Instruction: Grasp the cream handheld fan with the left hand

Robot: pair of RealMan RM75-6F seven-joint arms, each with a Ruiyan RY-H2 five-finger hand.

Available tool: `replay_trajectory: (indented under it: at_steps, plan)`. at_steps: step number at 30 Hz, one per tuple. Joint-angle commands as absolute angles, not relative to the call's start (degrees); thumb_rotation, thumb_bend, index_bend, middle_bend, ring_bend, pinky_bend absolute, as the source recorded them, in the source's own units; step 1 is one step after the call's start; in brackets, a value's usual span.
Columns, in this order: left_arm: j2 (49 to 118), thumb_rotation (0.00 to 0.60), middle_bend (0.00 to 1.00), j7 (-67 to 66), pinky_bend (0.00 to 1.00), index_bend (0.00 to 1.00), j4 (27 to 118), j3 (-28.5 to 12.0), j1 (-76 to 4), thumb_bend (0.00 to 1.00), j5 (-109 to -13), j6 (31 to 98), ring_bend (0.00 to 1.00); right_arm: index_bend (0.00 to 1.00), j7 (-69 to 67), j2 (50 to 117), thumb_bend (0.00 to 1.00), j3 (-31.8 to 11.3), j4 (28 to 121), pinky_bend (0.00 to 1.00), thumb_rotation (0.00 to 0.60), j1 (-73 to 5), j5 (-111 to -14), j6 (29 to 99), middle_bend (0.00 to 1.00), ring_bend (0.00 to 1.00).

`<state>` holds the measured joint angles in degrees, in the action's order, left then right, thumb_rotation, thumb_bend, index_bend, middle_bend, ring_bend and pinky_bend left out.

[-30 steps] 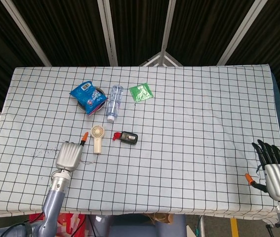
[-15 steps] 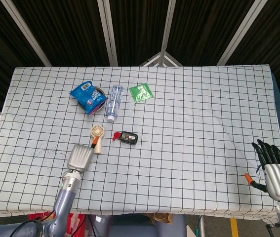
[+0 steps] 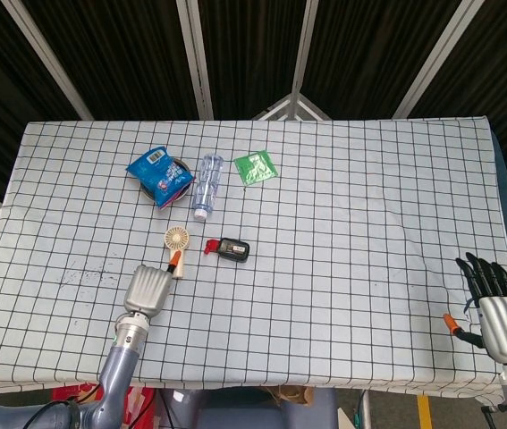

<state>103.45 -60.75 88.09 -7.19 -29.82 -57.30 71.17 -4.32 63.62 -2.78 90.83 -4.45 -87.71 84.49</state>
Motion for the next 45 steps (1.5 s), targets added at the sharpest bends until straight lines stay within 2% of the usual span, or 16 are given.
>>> replay_trajectory:
  at_steps: [1,37,45]
  plan:
    - [103.5,0.6,0.9,-60.7,0.58,0.08,88.0,-7.0,-29.9,0.67,-57.3,71.4,0.61,0.08,-4.4,63.6,0.28,-2.8,90.8,0.0,0.6,-4.4,-87.7,84.5,0.0,0.0]
    - [104.5,0.6,0.9,-58.9,0.58,0.1,84.6,-5.6,-30.7,0.67,-55.9,71.6,0.61,0.08,-4.4,63.6,0.28,-2.8,90.9,0.0,0.6,-4.5,-87.7,84.5,0.0,0.0]
    - [104.8,0.6,0.9,-61.3,0.58,0.19,84.0,-4.5,-31.1,0.68,-54.0,71.1,0.61,0.08,-4.5,63.6,0.28,-2.7,90.8,0.0,0.6,-4.5,-87.7,84.5,0.0,0.0]
